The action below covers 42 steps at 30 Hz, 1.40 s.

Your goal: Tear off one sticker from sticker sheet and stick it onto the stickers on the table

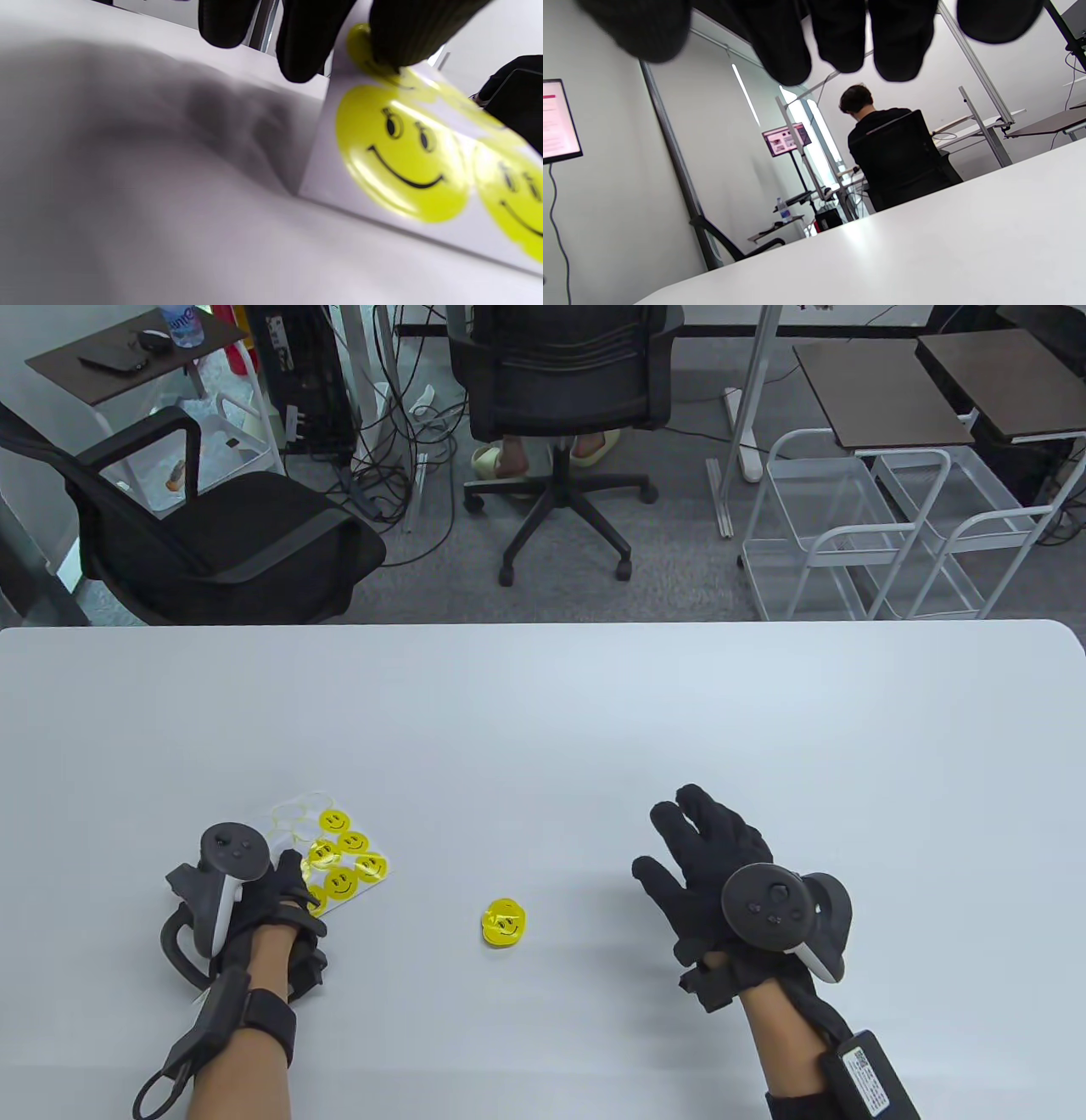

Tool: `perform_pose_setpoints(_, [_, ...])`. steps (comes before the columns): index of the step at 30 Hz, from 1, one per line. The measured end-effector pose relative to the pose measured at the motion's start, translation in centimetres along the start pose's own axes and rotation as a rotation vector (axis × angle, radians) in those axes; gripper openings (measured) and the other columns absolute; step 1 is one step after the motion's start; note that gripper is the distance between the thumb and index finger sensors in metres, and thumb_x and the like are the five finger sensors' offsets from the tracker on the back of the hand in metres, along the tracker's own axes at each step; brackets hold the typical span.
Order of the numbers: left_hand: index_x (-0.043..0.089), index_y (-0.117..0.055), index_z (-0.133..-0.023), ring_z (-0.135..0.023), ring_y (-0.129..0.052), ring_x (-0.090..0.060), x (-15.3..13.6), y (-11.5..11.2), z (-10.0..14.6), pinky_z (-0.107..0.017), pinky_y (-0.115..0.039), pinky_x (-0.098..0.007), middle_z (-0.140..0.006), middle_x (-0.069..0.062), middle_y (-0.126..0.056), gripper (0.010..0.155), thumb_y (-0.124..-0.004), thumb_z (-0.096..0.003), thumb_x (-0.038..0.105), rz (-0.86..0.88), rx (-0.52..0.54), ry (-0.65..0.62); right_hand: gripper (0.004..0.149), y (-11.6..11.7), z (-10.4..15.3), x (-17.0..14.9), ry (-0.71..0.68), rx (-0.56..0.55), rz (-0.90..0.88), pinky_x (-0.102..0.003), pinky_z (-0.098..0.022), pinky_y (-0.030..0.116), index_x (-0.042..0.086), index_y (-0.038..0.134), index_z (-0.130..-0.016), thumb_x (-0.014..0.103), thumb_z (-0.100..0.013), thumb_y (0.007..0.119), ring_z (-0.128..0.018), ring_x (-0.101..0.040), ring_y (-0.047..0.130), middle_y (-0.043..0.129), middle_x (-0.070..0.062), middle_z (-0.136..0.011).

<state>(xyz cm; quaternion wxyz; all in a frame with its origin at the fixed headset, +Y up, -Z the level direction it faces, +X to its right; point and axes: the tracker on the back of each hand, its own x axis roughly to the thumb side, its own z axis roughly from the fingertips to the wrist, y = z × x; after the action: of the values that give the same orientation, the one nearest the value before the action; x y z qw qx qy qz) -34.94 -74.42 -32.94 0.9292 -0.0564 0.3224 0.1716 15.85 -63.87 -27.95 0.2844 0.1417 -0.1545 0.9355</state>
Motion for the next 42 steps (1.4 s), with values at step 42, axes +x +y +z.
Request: perform_pose_setpoints(42, [0.023, -0.036, -0.116, -0.113, -0.025, -0.044, 13.7, 3.2, 14.7, -0.076, -0.034, -0.068, -0.125, -0.010, -0.042, 0.095, -0.077, -0.0462, 0.072, -0.017, 0.248, -1.038, 0.075, -0.1, -0.1, -1.0, 0.057, 0.017, 0.021, -0.083, -0.064, 0.044, 0.019, 0.065, -0.107, 0.062, -0.046, 0.068, -0.101, -0.060, 0.056, 0.063, -0.017, -0.116])
